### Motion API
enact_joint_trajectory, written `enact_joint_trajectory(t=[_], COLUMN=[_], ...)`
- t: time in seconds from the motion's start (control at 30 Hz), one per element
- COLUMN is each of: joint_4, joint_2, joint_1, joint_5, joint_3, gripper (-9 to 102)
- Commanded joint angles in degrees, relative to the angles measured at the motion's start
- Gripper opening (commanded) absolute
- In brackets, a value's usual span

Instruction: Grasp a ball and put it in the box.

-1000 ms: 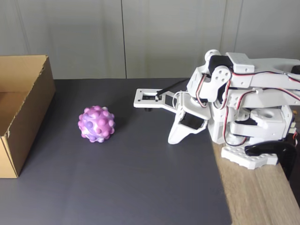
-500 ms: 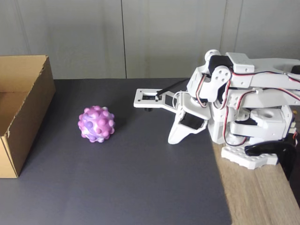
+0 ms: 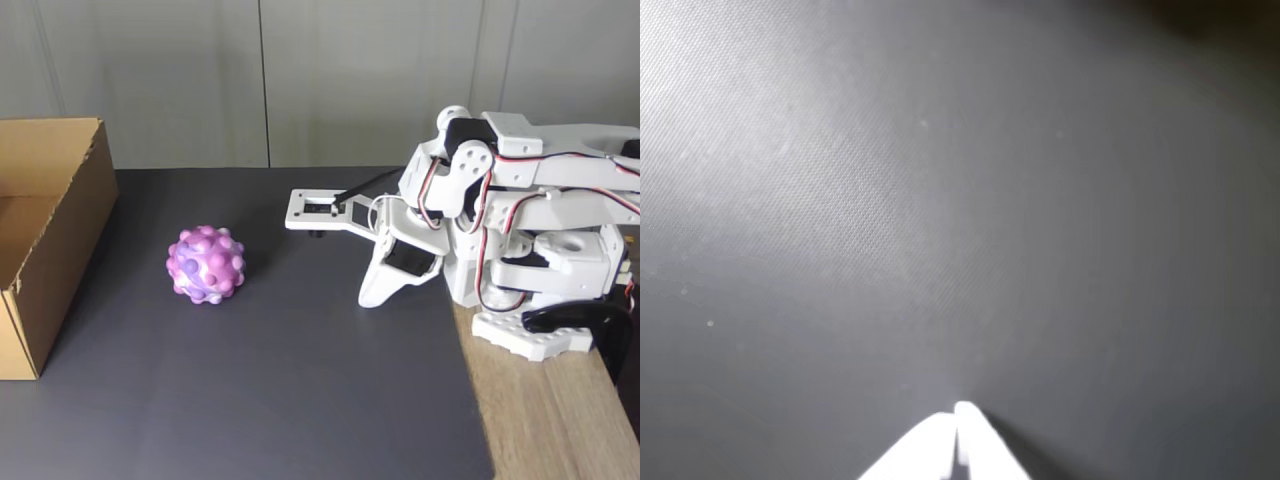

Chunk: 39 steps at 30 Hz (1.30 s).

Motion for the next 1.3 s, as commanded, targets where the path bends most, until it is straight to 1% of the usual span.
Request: enact_joint_trajectory(t=[0.0, 0.43, 0.5, 0.83, 0.9, 1.1, 1.27], joint_4=[1.1, 1.1, 1.1, 1.1, 1.0, -6.3, -7.9], joint_2=[-0.4, -0.4, -0.4, -0.4, -0.4, -0.4, -0.4], joint_1=[0.4, 0.4, 1.9, 2.2, 2.8, 4.2, 4.4], joint_5=[0.4, -0.5, 0.5, 0.7, 2.4, 7.5, 9.3], joint_3=[0.4, 0.4, 0.4, 0.4, 0.4, 0.0, -2.9], gripper=[0, 0, 0, 0, 0, 0, 0])
